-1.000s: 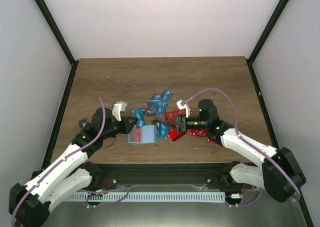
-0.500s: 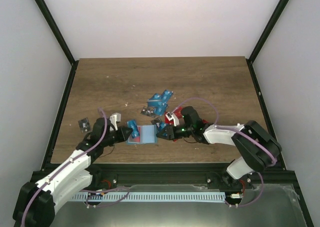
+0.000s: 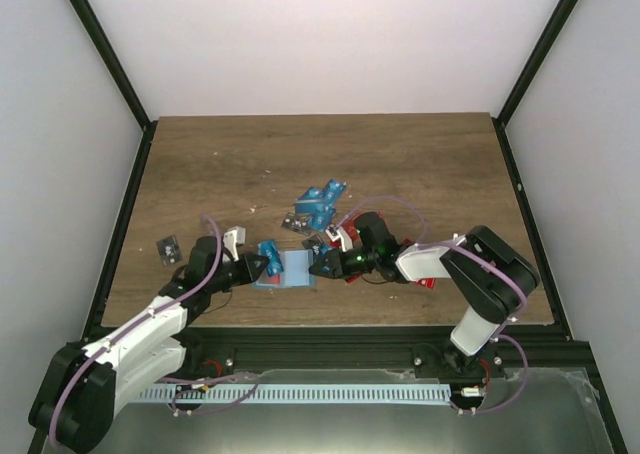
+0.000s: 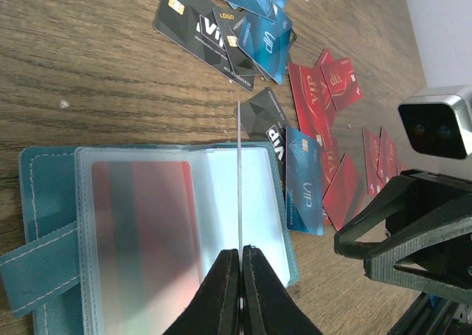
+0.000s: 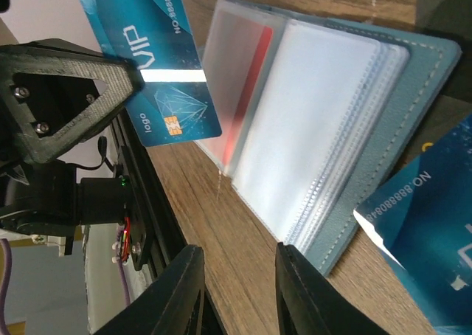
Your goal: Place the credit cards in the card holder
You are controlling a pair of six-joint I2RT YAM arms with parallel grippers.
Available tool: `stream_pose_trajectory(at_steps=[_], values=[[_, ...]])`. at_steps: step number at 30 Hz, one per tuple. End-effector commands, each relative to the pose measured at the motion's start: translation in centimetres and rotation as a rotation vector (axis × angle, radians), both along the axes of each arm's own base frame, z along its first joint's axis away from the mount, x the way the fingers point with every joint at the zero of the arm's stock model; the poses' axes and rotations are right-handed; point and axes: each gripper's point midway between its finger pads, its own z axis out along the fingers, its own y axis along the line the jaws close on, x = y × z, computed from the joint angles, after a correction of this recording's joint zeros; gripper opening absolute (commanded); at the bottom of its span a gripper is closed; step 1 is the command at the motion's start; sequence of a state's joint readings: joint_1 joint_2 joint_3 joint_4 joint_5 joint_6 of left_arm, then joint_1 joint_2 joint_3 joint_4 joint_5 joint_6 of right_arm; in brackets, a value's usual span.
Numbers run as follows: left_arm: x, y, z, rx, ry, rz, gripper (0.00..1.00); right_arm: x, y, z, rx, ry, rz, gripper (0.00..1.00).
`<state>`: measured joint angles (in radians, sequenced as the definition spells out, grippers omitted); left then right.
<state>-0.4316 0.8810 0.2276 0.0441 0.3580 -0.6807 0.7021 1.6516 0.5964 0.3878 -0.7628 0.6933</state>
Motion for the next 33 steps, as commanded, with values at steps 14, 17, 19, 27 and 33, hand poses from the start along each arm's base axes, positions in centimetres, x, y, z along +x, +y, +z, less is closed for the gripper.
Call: stream_pose_trajectory(at_steps=[14,17,19,27,33], values=[[0.2,-0.3,-1.6,-0.001,0.001,-0.021,0.04,0.5,1.2,-0.6,0.017,-0.002,0.037,0.26],[0.1,-0.6,-1.6,-0.012,0.002,-0.036,0.04,0.6,1.3,-1.0,0.010,0.007,0.036,0.26],[0.1,-0.7,-1.7,-0.017,0.005,-0.042,0.04,0.6,1.3,-1.4,0.004,0.018,0.035,0.25],[-0.2,-0.8,-2.3,-0.020,0.020,-0.052,0.04,0.8,0.9,-4.0,-0.067,0.079,0.002,0.23],[-0.7,-1.1,-2.5,-0.042,0.035,-0.065,0.04,0.9,0.7,-4.8,-0.090,0.094,-0.013,0.22]])
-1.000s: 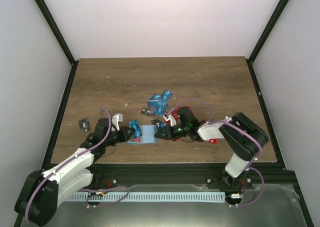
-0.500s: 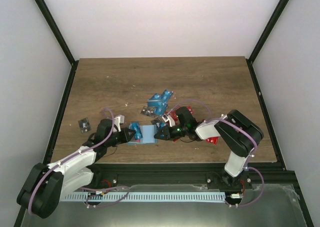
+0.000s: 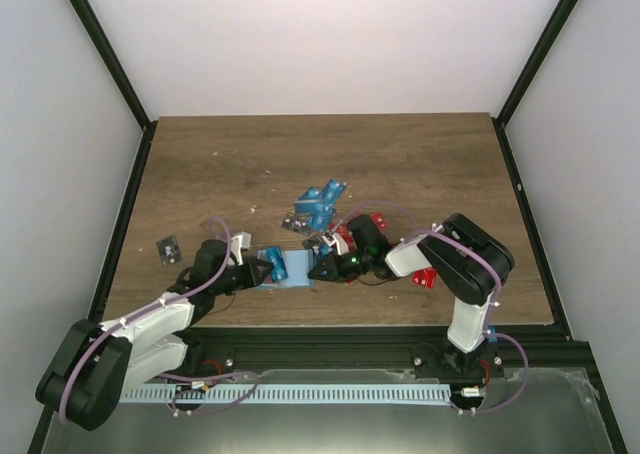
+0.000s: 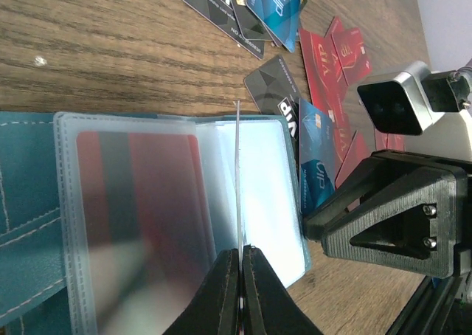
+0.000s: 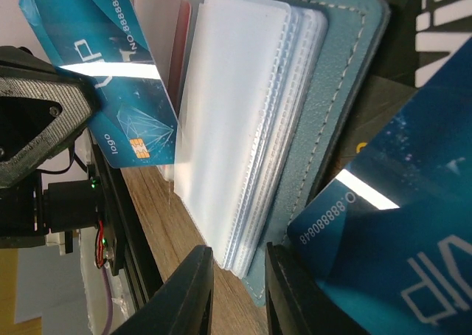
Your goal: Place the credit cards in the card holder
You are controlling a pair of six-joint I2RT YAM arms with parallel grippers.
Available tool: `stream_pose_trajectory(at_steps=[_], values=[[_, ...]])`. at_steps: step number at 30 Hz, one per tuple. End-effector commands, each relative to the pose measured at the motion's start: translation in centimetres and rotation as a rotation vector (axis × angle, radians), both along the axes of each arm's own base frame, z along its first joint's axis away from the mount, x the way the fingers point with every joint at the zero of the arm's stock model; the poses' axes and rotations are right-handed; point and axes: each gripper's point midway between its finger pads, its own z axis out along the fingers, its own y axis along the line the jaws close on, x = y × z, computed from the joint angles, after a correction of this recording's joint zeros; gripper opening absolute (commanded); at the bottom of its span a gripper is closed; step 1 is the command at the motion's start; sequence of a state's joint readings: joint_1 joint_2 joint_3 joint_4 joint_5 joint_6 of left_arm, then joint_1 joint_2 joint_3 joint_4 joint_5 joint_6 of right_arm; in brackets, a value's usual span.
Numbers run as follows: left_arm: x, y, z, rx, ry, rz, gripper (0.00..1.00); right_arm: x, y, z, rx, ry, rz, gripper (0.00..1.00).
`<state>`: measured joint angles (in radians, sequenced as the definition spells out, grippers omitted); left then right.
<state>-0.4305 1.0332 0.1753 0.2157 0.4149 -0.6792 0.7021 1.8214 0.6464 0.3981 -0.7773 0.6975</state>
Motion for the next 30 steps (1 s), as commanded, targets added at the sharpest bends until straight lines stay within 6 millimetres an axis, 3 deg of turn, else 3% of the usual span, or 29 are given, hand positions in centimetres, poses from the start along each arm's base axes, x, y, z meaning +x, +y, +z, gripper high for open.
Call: stream_pose_trajectory(at_steps=[1,21,30], values=[[-0.4,-0.3,0.0,-0.031,-0.006,-0.022,0.04,0.6,0.2,-0.7,-0.029,0.002,-0.021,0.22],[-1.7,-0.6,-2.7,0.016,0.206,-0.057,0.04,0.6,0.0,-1.9,-0.068,0.026,-0.026,0.21],[-2.1,-1.2,-2.5,0.019,0.258,-0.100,0.04,1.3,-0.3,-2.0,-0.115,-0.010,-0.030,0.21]])
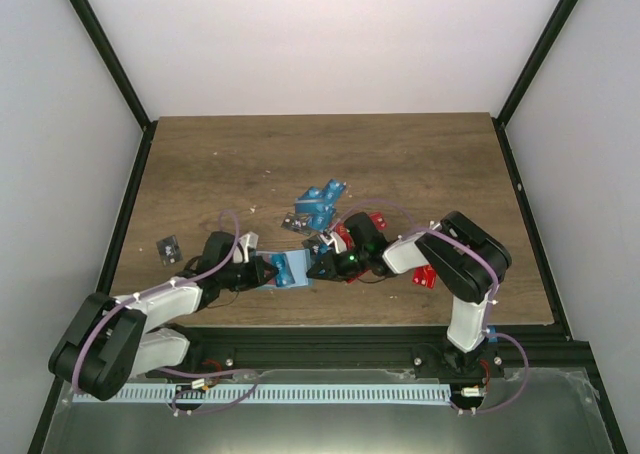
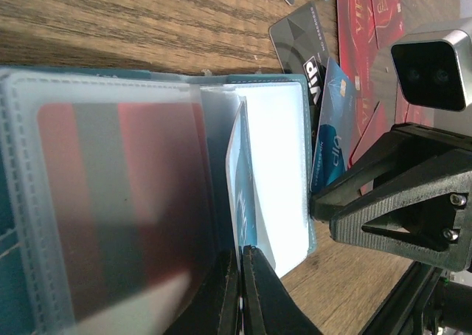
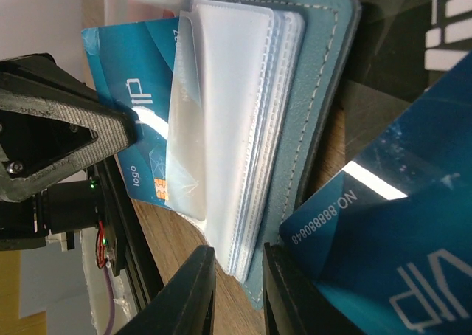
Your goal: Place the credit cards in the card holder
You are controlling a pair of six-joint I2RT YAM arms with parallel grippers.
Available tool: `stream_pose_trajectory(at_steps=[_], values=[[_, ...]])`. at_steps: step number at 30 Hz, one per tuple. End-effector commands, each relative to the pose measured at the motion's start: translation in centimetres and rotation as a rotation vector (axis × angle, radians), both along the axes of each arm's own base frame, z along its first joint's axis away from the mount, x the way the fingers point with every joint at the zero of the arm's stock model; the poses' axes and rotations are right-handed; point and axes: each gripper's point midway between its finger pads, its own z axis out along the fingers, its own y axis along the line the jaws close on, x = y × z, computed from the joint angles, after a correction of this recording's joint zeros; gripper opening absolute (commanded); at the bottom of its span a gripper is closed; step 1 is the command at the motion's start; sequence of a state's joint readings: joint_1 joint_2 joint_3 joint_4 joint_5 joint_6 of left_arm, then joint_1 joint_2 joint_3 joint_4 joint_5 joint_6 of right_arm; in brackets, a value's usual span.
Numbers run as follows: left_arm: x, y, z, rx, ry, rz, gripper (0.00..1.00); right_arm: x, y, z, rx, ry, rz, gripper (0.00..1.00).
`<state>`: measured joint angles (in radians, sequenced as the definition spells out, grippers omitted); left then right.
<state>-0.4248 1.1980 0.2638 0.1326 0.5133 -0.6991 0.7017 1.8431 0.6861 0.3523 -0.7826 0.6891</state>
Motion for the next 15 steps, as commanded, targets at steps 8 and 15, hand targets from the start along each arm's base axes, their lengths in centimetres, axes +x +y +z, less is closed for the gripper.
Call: stream_pose_trajectory(at_steps=[8,15], values=[[-1.8,-0.1,-1.2,0.054,0.114,-0.094,0.04,1.6,-0.6,-2.0,-0.132,-0.052,-0.041,0.21],[-2.1,-0.3,-1.8,0.053,0.155,-0.104,0.04,2.2,-0.9,-2.2,-0.161,-0.070,-0.053,0.21]])
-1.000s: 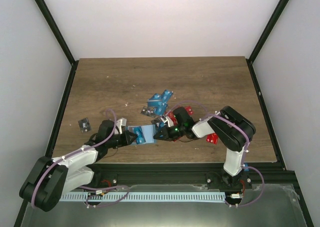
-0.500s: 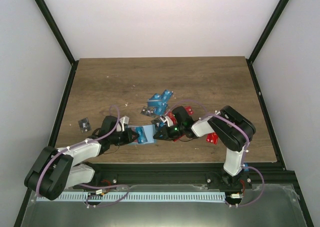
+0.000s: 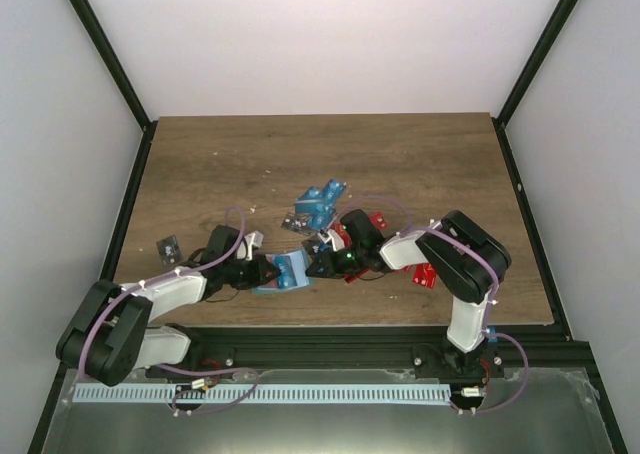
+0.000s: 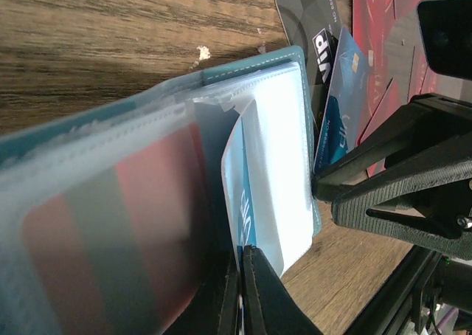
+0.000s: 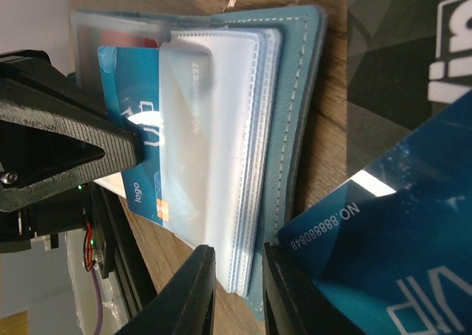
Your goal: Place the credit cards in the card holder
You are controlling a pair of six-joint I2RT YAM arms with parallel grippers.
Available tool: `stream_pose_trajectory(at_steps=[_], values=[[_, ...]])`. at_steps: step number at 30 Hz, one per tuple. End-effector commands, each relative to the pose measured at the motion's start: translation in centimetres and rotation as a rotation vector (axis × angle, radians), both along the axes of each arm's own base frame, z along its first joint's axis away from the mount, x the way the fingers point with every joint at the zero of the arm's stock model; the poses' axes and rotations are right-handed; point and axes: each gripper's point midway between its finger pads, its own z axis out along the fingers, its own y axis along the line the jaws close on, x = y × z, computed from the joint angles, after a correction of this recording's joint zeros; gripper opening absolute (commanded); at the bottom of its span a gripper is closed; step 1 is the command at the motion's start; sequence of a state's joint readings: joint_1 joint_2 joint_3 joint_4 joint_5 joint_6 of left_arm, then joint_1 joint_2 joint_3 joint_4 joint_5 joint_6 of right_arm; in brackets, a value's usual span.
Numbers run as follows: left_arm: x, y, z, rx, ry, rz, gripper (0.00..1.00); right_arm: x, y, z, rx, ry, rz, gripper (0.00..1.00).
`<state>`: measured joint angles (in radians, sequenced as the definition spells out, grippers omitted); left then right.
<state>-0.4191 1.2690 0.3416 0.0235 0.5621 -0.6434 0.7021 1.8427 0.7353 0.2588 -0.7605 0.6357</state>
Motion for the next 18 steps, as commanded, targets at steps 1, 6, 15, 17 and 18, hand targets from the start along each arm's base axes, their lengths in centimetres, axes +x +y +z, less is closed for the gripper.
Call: stream_pose_trajectory(at_steps=[1,6,15,17,18], values=[[-1.8,0.2,-1.4,0.032,0.091,-0.041,0.04,1.8,-1.0,-2.2,-0.129,-0.052,-0.070,0.21],[-2.1,0.5,-1.3,0.047,0.107,-0.029,0.04,2.1,-1.2,-2.3,-0.140,-0.062,-0.075,0.21],[-1.3,0.0,-1.7,0.011,0.091,-0.006,0.04,2.1,-0.9,-2.3,-0.124,-0.057,-0.062,0.21],[-1.1,-0.2,-1.8,0.002,0.089,-0.003,0.04,1.9,-0.8,-2.2,-0.111,-0.049,-0.057,0.20],[-1.0,-0.3,-1.8,0.000,0.090,-0.003,0.04,1.8,-0.7,-2.3,-0.106,-0.043,-0.054,0.20]])
